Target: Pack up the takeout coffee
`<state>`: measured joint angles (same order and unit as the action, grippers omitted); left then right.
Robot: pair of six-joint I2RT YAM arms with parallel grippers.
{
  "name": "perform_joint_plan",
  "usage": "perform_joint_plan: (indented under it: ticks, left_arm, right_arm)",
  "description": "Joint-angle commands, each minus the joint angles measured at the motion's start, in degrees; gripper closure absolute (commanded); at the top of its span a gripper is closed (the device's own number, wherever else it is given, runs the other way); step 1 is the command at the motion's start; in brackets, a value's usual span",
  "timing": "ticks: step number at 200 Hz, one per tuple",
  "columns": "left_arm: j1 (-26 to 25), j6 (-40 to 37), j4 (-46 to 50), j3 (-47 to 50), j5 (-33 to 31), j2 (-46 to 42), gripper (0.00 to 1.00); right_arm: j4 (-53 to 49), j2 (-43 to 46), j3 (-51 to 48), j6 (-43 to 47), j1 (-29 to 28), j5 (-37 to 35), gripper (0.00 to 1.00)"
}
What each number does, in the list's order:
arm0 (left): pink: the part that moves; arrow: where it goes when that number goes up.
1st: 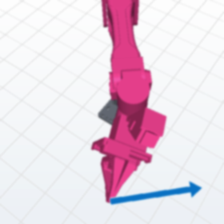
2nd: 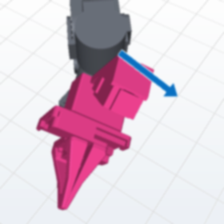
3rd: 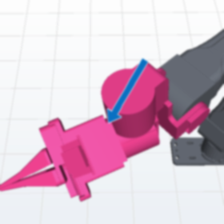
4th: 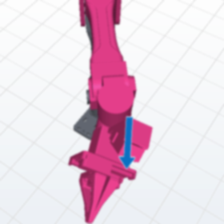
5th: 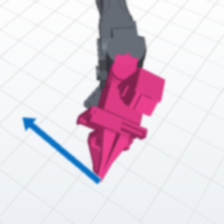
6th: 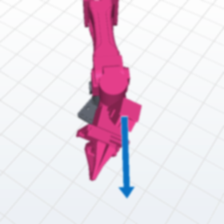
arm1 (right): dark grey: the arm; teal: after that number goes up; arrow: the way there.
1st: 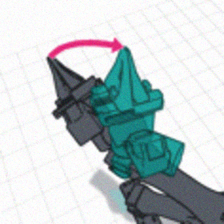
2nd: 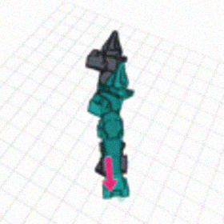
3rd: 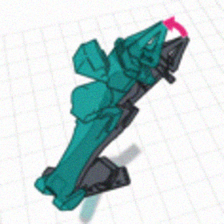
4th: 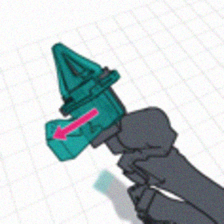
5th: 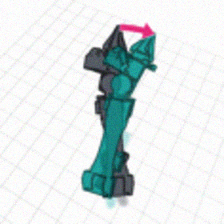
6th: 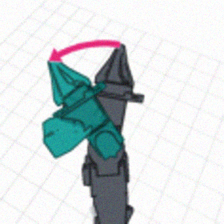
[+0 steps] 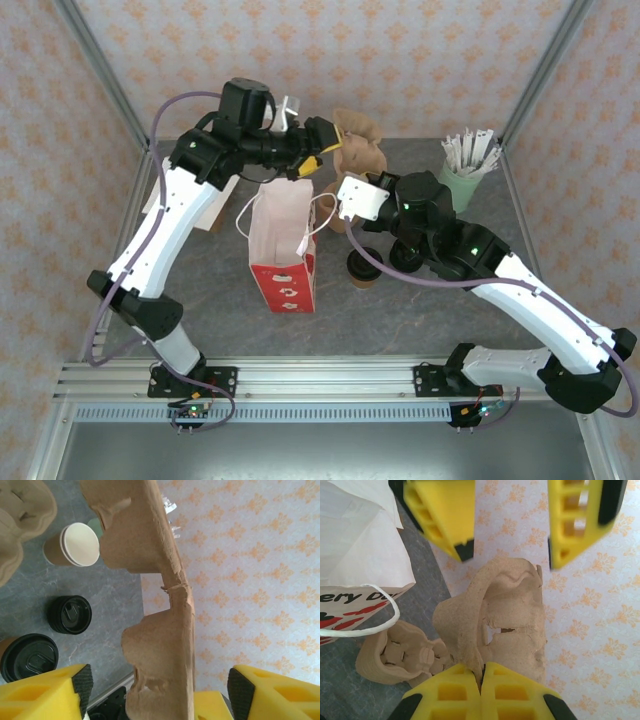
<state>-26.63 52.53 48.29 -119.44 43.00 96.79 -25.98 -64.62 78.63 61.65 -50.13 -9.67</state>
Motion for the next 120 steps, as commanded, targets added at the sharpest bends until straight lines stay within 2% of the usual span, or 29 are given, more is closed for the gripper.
perform_joint_plan:
  ticks: [1,29,61,120]
  left_arm:
    - [-1.1,-0.6,-0.5,-4.1,-0.4,0.8,0.32]
    - [-1.6,-1.5,0.6,-6.3,-0.4,2.7,0.50]
    - [-1.9,-2.9,2.3,-8.3,-0.6,4.0,0.64]
    - [-2.2,-4.8,4.1,-8.6,-1.1,4.6,0.82]
  right_arm:
    - [2.5,1.1,-0.5,0.7,-0.6,-0.5,1.00]
    - [2.9,0.7,-0.6,0.7,-0.6,-0.6,1.00]
    - [2.7,0.1,-0.7,0.5,-0.6,-1.1,1.00]
    - [2.2,-0.1,-0.5,0.1,-0.6,-1.1,1.00]
